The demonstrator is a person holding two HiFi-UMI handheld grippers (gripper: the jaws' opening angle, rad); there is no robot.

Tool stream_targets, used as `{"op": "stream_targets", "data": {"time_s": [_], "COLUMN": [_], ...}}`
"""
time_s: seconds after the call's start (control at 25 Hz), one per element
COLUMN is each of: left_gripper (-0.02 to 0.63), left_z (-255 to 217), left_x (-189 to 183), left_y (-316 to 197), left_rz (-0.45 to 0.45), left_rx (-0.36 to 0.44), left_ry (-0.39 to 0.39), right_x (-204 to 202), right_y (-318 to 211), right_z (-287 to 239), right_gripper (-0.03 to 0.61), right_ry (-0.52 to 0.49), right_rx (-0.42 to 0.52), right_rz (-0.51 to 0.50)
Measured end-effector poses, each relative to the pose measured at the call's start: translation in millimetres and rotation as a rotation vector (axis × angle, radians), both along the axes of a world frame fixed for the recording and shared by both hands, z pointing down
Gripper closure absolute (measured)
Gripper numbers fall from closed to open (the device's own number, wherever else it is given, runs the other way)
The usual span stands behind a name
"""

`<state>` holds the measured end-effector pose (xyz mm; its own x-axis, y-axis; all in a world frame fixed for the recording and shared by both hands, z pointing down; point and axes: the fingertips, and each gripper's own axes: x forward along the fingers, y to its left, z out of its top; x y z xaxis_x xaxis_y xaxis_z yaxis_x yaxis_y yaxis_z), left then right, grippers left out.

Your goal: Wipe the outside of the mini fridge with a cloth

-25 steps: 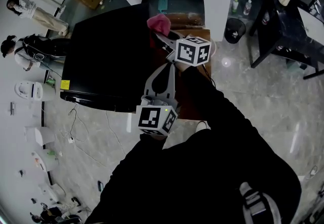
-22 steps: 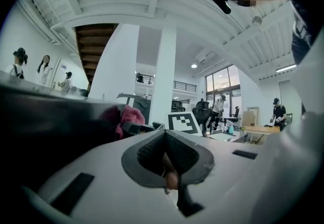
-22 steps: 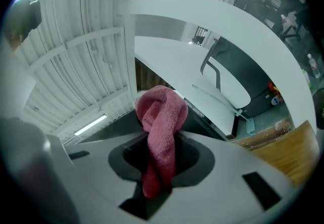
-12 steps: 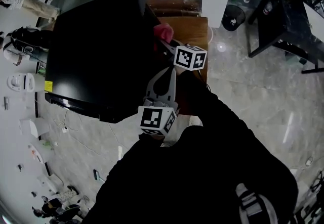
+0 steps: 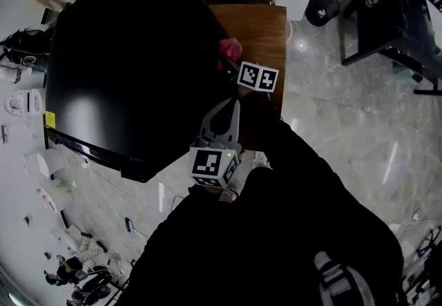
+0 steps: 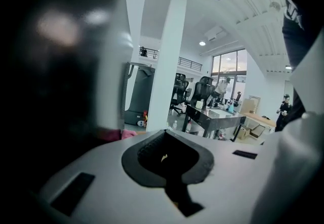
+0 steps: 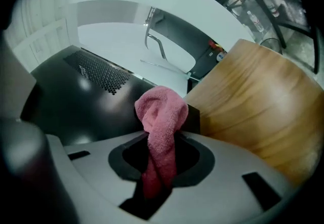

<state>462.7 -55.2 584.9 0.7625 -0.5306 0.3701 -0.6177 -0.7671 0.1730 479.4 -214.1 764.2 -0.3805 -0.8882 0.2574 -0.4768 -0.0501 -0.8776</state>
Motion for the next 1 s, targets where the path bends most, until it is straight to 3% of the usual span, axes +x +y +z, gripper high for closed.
{"op": "stream_targets", "data": {"time_s": [0.36, 0.48, 0.64, 0.76, 1.0], "left_gripper": [0.607, 0.607, 0.607, 0.607, 0.607], "left_z": [-0.1, -4.4, -35.0, -87.4, -182.0], "left_x": [-6.9, -8.1, -16.3, -21.6, -34.3], "left_y": [26.3, 42.9, 67.8, 80.3, 102.6], "left_rz": [0.062, 0.099, 0.167, 0.239, 0.373], "left_rx": [-0.039, -0.046, -0.048, -0.011, 0.033], "left_ry": [0.011, 0.029, 0.101, 0.187, 0.260], "right_x": [3.4, 6.9, 20.4, 28.8, 17.0], "right_y": [-0.2, 5.5, 31.2, 52.6, 88.5], "right_z": [77.7, 75.0, 17.8, -47.1, -179.8], "right_gripper": [0.489, 0.488, 0.488, 0.488, 0.486], "right_ry": [0.078, 0.087, 0.139, 0.216, 0.401], "right_rx": [-0.193, -0.191, -0.093, -0.004, 0.194], "right_rz": [-0.014, -0.018, -0.006, -0.005, -0.079]}}
